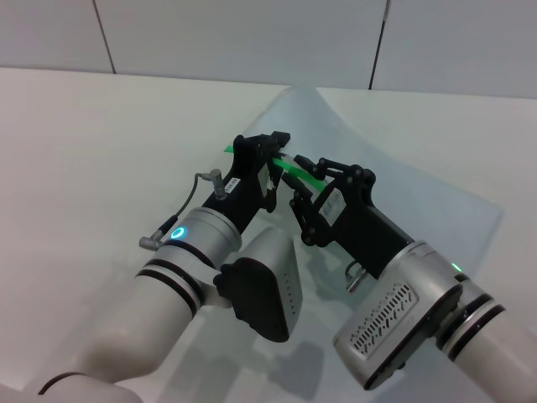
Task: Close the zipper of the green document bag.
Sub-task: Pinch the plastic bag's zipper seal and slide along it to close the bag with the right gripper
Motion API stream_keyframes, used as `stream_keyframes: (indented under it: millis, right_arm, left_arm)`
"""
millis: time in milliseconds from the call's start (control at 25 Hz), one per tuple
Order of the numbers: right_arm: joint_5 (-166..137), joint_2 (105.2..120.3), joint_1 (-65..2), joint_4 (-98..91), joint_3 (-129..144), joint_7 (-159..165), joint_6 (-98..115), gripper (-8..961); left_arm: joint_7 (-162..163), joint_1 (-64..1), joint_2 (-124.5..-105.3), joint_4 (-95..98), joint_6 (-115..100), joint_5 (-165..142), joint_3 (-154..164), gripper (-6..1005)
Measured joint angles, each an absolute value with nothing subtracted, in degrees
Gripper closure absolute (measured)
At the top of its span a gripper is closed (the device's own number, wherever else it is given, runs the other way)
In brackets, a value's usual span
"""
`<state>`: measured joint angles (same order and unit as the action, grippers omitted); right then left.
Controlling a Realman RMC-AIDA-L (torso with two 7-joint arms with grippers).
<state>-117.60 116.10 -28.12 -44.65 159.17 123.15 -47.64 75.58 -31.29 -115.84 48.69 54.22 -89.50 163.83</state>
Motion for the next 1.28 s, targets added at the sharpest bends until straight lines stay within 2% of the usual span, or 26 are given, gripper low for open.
stream_keyframes:
  millis: [360,560,1280]
  right_arm:
    - [-117.6,116.20,-28.1,-44.6,159.2,122.6,-47.6,739]
    - [-117.6,116.26,-28.1,-44.6,159.2,122.4,-47.6,799]
    - [-117.6,116.27,-28.1,-45.1,159.1,122.8,-47.7,866]
  left_arm:
    - [75.6,-31.3,-115.84,48.7,54.2,-90.1,163.8,874]
    - [75.6,-31.3,-115.84,48.7,54.2,-90.1,163.8,873]
    - [75.6,-31.3,-115.83,48.7,54.2,-90.2,163.8,867]
